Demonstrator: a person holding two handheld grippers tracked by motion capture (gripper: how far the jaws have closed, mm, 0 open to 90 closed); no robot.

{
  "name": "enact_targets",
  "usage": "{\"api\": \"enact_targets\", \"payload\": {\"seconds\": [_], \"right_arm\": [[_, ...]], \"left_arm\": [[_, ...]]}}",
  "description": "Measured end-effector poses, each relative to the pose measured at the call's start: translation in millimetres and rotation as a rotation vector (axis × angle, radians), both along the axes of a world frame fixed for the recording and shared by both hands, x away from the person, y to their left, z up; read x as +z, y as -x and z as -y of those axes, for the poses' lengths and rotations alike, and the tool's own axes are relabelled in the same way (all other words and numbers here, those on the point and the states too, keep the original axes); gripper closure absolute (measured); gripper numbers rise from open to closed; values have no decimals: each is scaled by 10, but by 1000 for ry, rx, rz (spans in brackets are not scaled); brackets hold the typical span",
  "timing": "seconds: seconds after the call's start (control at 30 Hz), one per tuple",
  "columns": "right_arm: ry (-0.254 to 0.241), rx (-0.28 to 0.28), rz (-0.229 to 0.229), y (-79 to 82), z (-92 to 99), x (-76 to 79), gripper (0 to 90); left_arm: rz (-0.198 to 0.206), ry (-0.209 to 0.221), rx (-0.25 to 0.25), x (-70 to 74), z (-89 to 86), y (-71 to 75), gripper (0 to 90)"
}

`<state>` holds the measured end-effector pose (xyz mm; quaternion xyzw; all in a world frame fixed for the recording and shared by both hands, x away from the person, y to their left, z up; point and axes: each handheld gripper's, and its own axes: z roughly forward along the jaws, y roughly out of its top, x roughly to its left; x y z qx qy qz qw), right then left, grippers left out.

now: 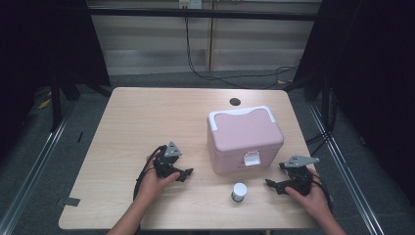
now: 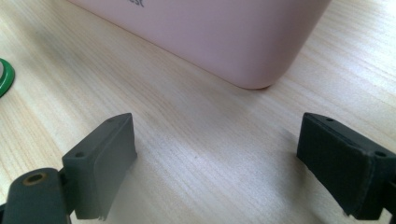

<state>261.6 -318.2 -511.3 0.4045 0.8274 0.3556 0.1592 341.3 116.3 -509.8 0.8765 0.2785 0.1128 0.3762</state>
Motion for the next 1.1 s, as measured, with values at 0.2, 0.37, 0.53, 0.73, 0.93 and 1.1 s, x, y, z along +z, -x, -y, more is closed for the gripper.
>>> {"api": "enact_targets", "payload": {"seconds": [0.2, 0.37, 0.53, 0.73, 0.93, 1.1], "right_arm": [[-4, 2, 0, 5, 5, 0, 126], [-25, -11, -10, 8, 98, 42, 328], [-33, -33, -17, -22, 189, 106, 555], [-21, -48, 10, -119, 198, 257, 842], [-5, -58, 10, -266, 154, 326, 899], [-3, -78, 11, -326, 146, 353, 900]], "left_arm": [[-1, -4, 5, 3, 1, 4, 150], [-4, 1, 12, -1, 4, 10, 149], [-19, -22, 38, 27, 21, 28, 155], [-99, -48, 51, 161, 29, -2, 169], [-141, -17, 31, 354, 81, 5, 170], [-172, -29, 10, 453, 171, 22, 177]]}}
